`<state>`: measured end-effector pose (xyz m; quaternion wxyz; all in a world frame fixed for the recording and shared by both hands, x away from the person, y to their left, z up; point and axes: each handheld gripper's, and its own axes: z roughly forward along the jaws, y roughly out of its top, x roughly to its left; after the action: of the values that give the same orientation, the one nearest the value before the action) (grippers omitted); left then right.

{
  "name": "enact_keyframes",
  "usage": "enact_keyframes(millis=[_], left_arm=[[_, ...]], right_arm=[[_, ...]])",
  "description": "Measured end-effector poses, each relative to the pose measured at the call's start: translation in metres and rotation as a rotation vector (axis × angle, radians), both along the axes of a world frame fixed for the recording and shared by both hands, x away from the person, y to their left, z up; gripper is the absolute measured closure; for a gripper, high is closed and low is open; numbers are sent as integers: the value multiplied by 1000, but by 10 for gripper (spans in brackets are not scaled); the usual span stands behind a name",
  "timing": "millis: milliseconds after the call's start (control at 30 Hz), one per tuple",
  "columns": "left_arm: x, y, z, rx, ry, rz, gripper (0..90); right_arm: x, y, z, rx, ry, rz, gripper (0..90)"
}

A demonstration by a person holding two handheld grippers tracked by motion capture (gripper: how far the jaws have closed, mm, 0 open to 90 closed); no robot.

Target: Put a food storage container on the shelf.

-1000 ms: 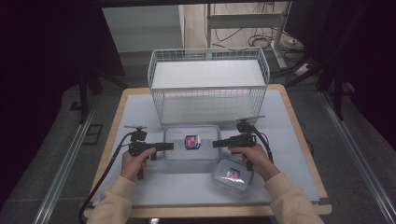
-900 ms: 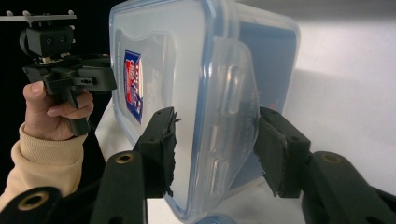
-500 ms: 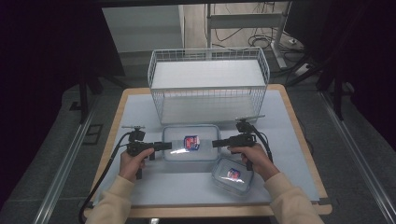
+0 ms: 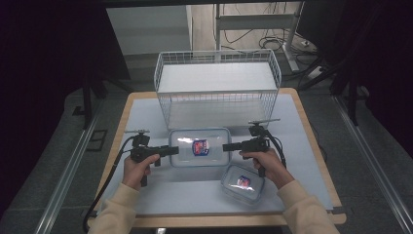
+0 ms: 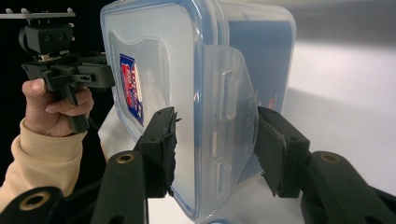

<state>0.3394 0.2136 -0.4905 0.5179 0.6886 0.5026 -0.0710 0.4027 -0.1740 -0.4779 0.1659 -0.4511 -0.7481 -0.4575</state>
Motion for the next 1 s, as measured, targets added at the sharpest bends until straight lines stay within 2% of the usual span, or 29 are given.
enact_keyframes(millis=[67,100,267,300,333,433,633,1000], left_arm=[[-2,-2,6,-2,-15,-1,493],[-3,-3,9,-1,-24,-5,494],[-6,-6,23,-17,-58,-16,501],[-7,-7,30,-23,-73,-20,505],[-7,-7,30,-23,-73,-20,506],[-8,-10,41,-26,-98,-21,507],[-6,-13,60,-24,-129,-25,518],[3,-20,110,-7,-207,-31,518]], right_arm=[[-2,-2,6,6,-18,-2,504],[-4,-5,14,4,-31,0,504],[-7,-9,28,4,-63,0,504],[-8,-11,35,9,-84,0,504],[-8,-11,35,9,-84,0,504],[-11,-14,49,5,-122,1,504],[-13,-19,67,17,-157,-5,504],[-12,-27,109,47,-230,-22,504]])
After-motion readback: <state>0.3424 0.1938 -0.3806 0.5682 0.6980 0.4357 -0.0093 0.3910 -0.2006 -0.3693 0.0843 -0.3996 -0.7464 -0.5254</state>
